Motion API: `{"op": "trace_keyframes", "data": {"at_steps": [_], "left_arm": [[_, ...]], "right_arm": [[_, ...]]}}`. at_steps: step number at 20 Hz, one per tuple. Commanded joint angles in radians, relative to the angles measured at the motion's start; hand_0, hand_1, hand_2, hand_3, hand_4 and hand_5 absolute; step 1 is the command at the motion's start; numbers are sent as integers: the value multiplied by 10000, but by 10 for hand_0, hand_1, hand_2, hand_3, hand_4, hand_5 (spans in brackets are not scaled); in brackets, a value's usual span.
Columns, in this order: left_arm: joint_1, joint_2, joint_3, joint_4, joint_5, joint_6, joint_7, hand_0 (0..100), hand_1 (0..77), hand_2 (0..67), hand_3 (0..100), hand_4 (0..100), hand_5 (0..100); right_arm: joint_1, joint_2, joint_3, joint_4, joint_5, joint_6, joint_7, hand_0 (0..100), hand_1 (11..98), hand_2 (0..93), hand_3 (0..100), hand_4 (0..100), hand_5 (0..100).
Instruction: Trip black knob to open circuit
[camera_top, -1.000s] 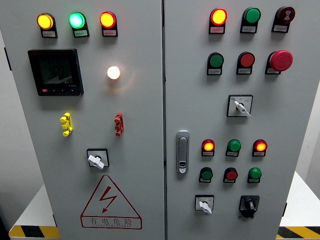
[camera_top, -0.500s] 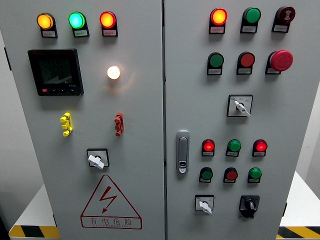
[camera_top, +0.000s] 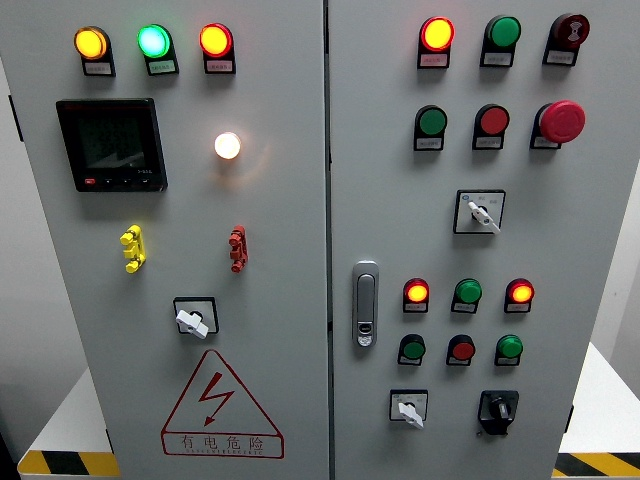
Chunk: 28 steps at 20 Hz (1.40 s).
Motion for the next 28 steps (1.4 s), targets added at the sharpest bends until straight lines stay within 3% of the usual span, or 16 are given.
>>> {"op": "trace_keyframes", "data": {"at_steps": [1, 3, 5, 6, 7, 9, 10, 12, 13, 14, 15, 17, 22, 26, 28], "left_arm": [[0, 0, 0, 0, 0, 0, 0, 0, 0, 194, 262, 98, 86], [0, 0, 0, 0, 0, 0, 0, 0, 0, 194, 262, 98, 86], [0, 0, 0, 0, 0, 0, 0, 0, 0, 194, 262, 98, 86], [0, 0, 0, 0, 0, 0, 0, 0, 0, 194, 262, 98, 86], [0, 0, 0, 0, 0, 0, 0, 0, 0, 194, 262, 98, 86], [0, 0, 0, 0, 0, 0, 0, 0, 0, 194, 262, 98, 86], [0, 0, 0, 0, 0, 0, 0, 0, 0, 194, 262, 98, 86], [0, 0, 0, 0, 0, 0, 0, 0, 0, 194, 262, 98, 86], [0, 0, 0, 0, 0, 0, 0, 0, 0, 194, 262, 98, 86], [0, 0, 0, 0, 0, 0, 0, 0, 0, 194, 262, 98, 86], [0, 0, 0, 0, 0, 0, 0, 0, 0, 194, 262, 98, 86], [0, 0, 0, 0, 0, 0, 0, 0, 0, 194, 262, 98, 86], [0, 0, 0, 0, 0, 0, 0, 0, 0, 195, 262, 98, 86], [0, 0, 0, 0, 0, 0, 0, 0, 0, 195, 262, 98, 86], [0, 0, 0, 0, 0, 0, 0, 0, 0, 195, 262, 98, 86]], "right_arm": [[-174, -21, 806, 1285, -293, -49, 7, 814, 355, 0, 44, 0, 99], [-603, -82, 1282, 2971, -583, -80, 7, 812, 359, 0, 52, 0, 104], [-895, -98, 1833, 4322, -1378, -80, -8, 810, 363, 0, 61, 0, 109], [-957, -82, 2140, 4738, -1656, -80, -8, 810, 364, 0, 67, 0, 111], [-958, -143, 2523, 4894, -1932, -65, 7, 810, 364, 0, 72, 0, 113], [-958, -174, 2848, 5383, -2088, -65, 38, 810, 364, 0, 81, 0, 117], [-1003, -189, 2894, 5660, -2058, -65, 114, 811, 364, 0, 89, 0, 118], [-1156, -144, 3047, 6410, -2088, -65, 787, 812, 365, 0, 106, 0, 126], [-1324, -98, 3094, 6976, -2058, -65, 911, 813, 367, 0, 126, 22, 163], [-1402, -113, 3064, 7422, -2012, -65, 958, 811, 371, 0, 137, 31, 183], [-1539, -113, 3063, 8004, -1966, -65, 973, 806, 380, 0, 150, 53, 208], [-1770, -52, 3033, 9215, -1966, -65, 1095, 795, 396, 0, 182, 110, 263], [-2001, -52, 2941, 11579, -1950, -80, 1250, 786, 426, 0, 292, 239, 361], [-2445, -67, 2865, 13465, -1768, -202, 1250, 802, 443, 0, 394, 446, 474], [-2645, -67, 2498, 14448, -1368, -523, 1250, 811, 451, 0, 494, 568, 554]]}}
